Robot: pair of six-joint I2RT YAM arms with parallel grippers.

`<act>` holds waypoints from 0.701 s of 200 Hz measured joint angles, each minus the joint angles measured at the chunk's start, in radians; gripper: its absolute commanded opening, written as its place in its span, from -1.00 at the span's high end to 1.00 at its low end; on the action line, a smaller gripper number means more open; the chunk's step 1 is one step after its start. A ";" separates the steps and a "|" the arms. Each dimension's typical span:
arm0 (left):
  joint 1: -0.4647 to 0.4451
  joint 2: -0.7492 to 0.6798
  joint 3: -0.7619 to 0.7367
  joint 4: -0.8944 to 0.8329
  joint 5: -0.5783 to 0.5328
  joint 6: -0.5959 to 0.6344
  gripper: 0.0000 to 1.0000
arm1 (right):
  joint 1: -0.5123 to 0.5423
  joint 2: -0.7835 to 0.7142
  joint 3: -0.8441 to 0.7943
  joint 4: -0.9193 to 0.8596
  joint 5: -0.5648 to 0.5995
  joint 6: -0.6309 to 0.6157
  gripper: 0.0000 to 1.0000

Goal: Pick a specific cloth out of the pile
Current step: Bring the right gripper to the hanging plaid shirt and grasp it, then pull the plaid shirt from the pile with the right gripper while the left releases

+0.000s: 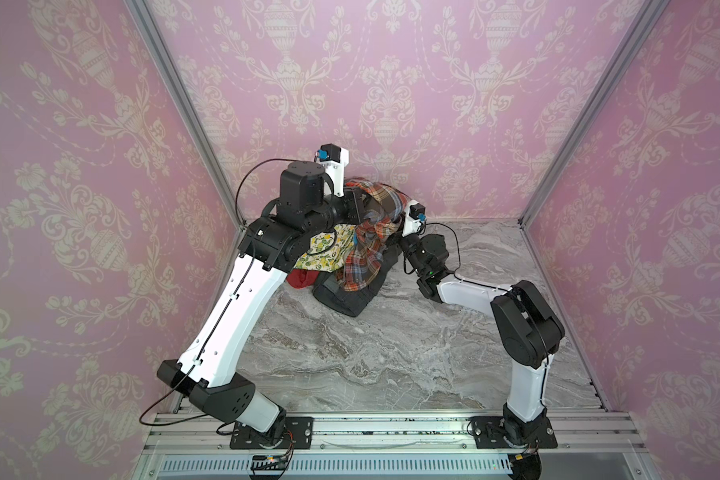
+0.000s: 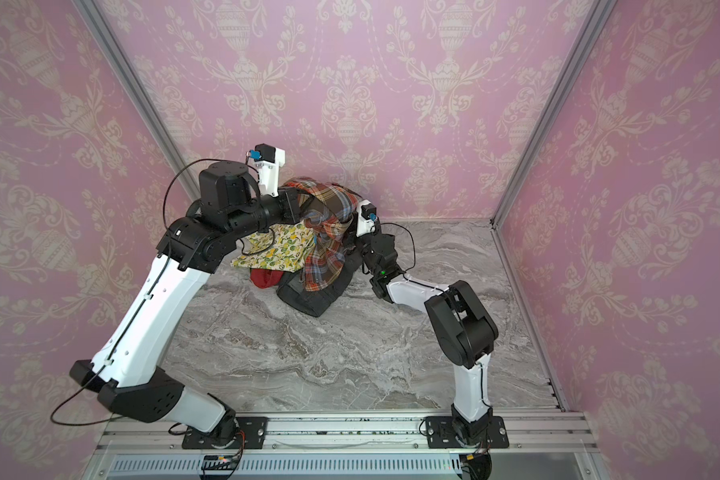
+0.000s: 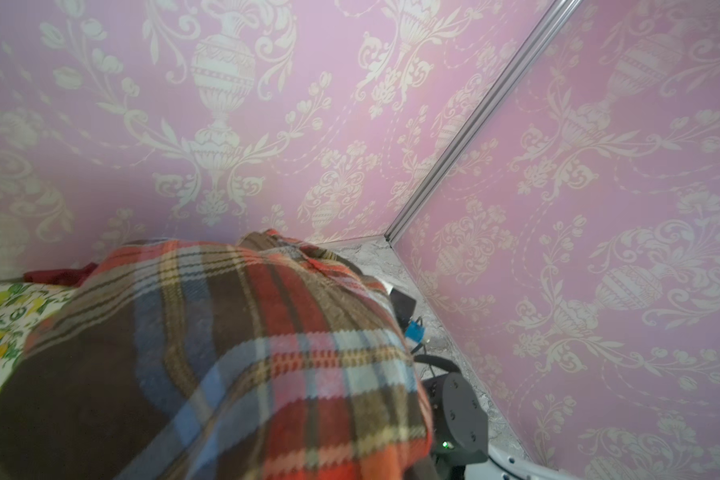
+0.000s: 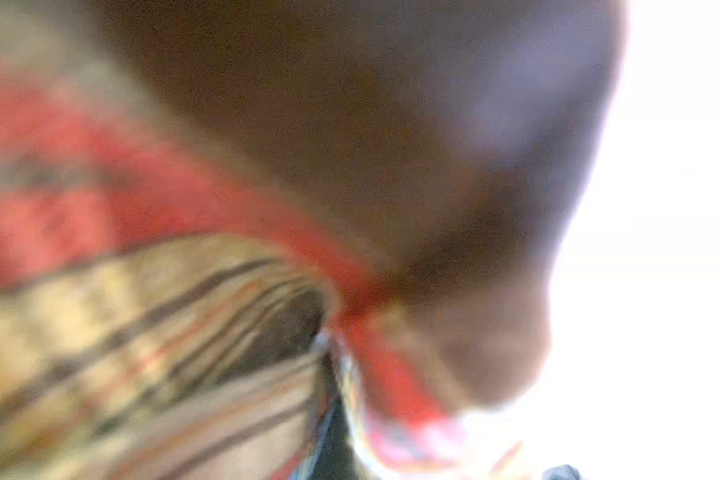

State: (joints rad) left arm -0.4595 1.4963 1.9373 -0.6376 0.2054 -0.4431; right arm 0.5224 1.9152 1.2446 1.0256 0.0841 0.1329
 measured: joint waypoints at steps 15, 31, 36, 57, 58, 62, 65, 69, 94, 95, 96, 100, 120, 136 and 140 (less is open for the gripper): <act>0.042 -0.039 -0.081 0.021 0.000 -0.013 1.00 | -0.018 -0.035 0.003 -0.060 -0.024 0.017 1.00; 0.080 -0.076 -0.161 0.039 0.000 -0.022 1.00 | -0.027 -0.070 0.019 -0.127 -0.045 0.029 1.00; 0.090 -0.085 -0.183 0.045 0.000 -0.023 1.00 | -0.030 -0.082 0.027 -0.150 -0.052 0.032 1.00; 0.122 -0.115 -0.271 0.064 0.000 -0.023 1.00 | -0.032 -0.116 0.067 -0.230 -0.076 0.046 1.00; 0.122 -0.116 -0.274 0.065 -0.001 -0.023 1.00 | -0.032 -0.117 0.068 -0.232 -0.077 0.047 1.00; 0.126 -0.119 -0.291 0.070 -0.001 -0.023 0.99 | -0.032 -0.123 0.076 -0.245 -0.080 0.048 1.00; 0.129 -0.121 -0.303 0.073 0.000 -0.023 0.97 | -0.032 -0.127 0.080 -0.254 -0.083 0.051 1.00; 0.132 -0.124 -0.319 0.078 -0.001 -0.023 0.94 | -0.032 -0.132 0.087 -0.267 -0.088 0.052 1.00; 0.137 -0.126 -0.399 0.107 -0.001 -0.018 0.37 | -0.035 -0.154 0.142 -0.352 -0.108 0.067 1.00; 0.137 -0.126 -0.404 0.109 -0.001 -0.023 0.34 | -0.035 -0.154 0.145 -0.357 -0.108 0.068 1.00; 0.137 -0.126 -0.406 0.110 0.000 -0.024 0.32 | -0.036 -0.155 0.147 -0.360 -0.109 0.068 1.00; 0.137 -0.126 -0.417 0.113 0.000 -0.015 0.23 | -0.037 -0.156 0.160 -0.378 -0.114 0.072 1.00; 0.137 -0.126 -0.474 0.147 0.002 -0.012 -0.18 | -0.044 -0.159 0.222 -0.472 -0.127 0.083 1.00; 0.138 -0.126 -0.512 0.177 0.009 -0.014 -0.47 | -0.051 -0.160 0.277 -0.560 -0.138 0.097 1.00; 0.138 -0.126 -0.520 0.183 0.011 -0.005 -0.53 | -0.054 -0.160 0.293 -0.585 -0.142 0.101 1.00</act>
State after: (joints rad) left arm -0.3214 1.3705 1.4170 -0.4549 0.2161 -0.4484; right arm 0.4686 1.7550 1.5379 0.4404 -0.0578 0.2340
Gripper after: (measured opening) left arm 0.691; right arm 0.055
